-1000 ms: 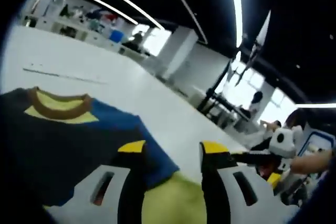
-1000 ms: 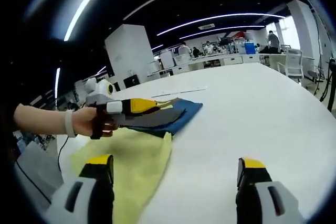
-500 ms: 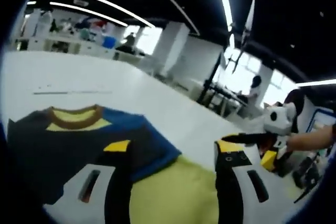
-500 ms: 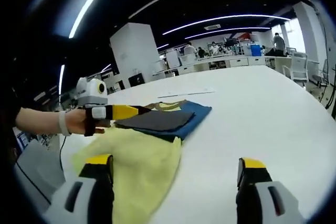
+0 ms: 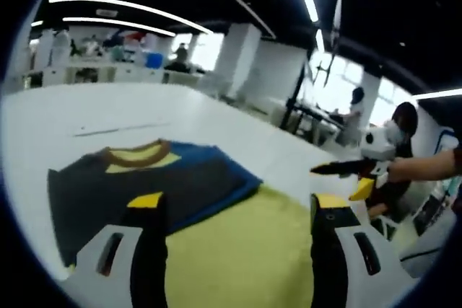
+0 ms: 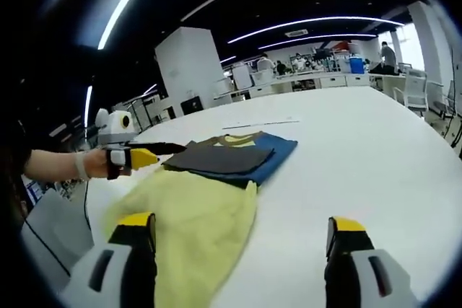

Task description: Fold the garment on the visible template until the final outline fits inside the template.

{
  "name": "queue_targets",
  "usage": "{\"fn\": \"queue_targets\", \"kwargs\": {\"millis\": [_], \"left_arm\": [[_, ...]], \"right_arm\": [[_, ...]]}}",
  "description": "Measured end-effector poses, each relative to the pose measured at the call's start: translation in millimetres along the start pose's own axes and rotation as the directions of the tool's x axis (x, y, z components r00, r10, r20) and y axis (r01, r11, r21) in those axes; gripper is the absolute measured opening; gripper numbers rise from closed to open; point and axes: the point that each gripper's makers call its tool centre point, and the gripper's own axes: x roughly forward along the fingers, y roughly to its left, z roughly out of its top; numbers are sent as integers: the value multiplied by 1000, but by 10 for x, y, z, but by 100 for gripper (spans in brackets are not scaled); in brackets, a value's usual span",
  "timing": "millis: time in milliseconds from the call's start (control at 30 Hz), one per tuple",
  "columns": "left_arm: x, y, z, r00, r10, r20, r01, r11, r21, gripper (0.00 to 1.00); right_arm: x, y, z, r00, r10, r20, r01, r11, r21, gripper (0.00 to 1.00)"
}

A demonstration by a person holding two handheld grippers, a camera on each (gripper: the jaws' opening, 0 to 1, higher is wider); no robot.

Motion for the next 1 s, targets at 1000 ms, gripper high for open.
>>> {"fn": "queue_targets", "kwargs": {"millis": [1000], "left_arm": [[-1650, 347, -796, 971, 146, -188, -162, 984, -70, 62]], "right_arm": [[-198, 340, -351, 987, 98, -125, -107, 992, -64, 88]]}}
